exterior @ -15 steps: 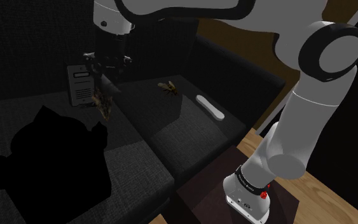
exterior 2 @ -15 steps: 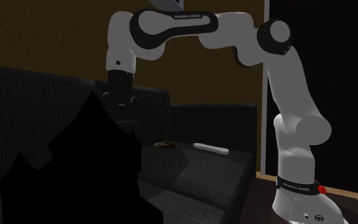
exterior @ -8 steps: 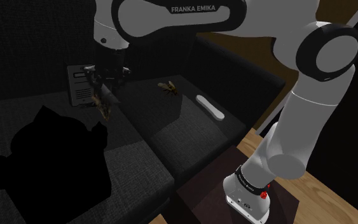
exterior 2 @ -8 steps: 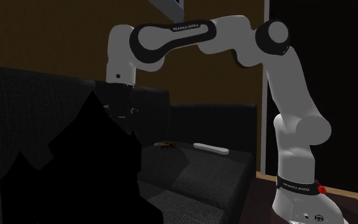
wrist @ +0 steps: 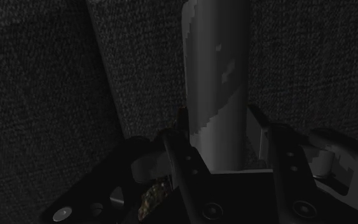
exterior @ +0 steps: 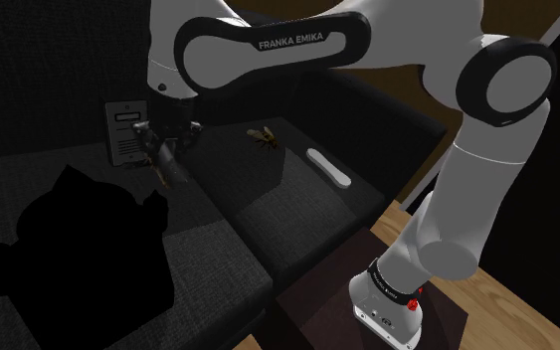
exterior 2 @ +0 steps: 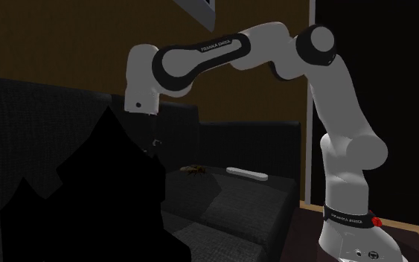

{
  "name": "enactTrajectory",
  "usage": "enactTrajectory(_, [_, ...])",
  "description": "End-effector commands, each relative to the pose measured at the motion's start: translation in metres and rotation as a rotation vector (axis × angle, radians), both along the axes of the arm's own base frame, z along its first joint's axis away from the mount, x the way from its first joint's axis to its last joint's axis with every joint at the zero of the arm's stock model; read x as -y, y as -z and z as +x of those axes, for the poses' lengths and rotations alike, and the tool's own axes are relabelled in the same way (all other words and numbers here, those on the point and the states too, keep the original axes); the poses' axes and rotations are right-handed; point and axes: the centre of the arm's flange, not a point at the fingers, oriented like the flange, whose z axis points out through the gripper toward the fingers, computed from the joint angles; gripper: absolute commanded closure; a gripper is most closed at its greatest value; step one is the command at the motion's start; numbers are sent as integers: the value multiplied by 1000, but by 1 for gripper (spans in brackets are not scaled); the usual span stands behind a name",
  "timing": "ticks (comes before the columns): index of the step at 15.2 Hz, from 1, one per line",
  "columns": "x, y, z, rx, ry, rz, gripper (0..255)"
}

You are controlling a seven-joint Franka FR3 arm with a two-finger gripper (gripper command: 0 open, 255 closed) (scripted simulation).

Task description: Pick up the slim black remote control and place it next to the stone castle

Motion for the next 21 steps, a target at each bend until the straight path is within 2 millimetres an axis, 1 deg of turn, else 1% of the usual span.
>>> enactTrajectory(1, [0, 12, -1, -2, 1, -1, 255])
enactTrajectory(18, [0, 102, -1, -2, 1, -1, 255])
enactTrajectory(21, [0, 102, -1, -2, 1, -1, 255])
